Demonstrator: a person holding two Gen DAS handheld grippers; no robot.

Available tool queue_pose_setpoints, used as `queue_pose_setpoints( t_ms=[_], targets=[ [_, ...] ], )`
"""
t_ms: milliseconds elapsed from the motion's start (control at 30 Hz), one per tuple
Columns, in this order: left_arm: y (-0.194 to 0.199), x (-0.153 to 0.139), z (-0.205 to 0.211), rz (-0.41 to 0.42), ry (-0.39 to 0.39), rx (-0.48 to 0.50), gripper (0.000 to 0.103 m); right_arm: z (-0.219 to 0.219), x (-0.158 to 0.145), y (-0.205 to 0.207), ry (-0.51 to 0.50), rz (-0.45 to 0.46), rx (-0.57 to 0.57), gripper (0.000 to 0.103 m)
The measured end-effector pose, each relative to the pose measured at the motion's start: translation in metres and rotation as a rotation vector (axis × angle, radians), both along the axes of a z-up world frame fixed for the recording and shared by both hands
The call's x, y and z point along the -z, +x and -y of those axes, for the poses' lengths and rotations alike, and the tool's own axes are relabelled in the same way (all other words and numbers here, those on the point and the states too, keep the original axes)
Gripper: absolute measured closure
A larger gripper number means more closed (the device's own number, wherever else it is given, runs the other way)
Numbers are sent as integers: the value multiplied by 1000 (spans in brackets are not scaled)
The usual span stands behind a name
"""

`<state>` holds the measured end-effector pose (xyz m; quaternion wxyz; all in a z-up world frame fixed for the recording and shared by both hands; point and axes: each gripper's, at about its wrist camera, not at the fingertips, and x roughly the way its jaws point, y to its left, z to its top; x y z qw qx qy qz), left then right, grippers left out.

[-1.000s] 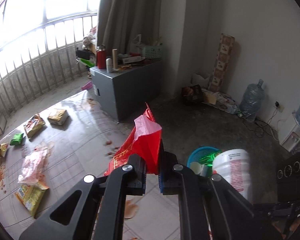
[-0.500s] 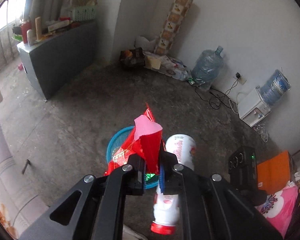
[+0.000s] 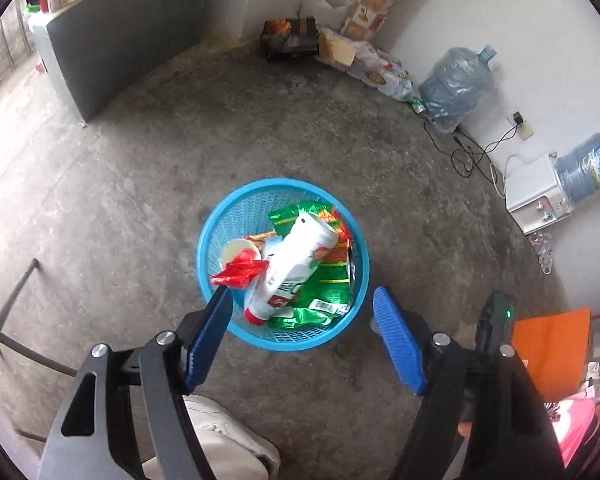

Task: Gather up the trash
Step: 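Carry bottle and red bag to the blue wastebasket and open both grippers, then move both empty grippers back toward the table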

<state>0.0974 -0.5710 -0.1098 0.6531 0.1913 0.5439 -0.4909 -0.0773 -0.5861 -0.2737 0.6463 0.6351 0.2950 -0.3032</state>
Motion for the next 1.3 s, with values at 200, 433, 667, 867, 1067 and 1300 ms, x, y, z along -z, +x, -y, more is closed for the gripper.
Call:
queue_pose_setpoints(
  t_ms=[200, 433, 667, 867, 1067, 1300],
  targets=[
    [2, -43, -51, 21, -107, 4, 31, -36, -35, -15, -98, -14, -10, 33],
    [-2, -98, -121, 67, -203, -2, 25, -70, -92, -7, -274, 20, -99, 24],
    [10, -137, -220, 149, -290, -94, 19, -113, -148, 22, -400, 77, -276, 19],
    [27, -154, -305, 205, -324, -222, 16, -146, -169, 55, -442, 132, -410, 18],
    [49, -158, -387, 237, -335, -355, 14, -178, -189, 87, -461, 165, -523, 18],
    [69, -152, -472, 274, -343, -540, 12, -208, -212, 128, -457, 211, -657, 18]
  ],
)
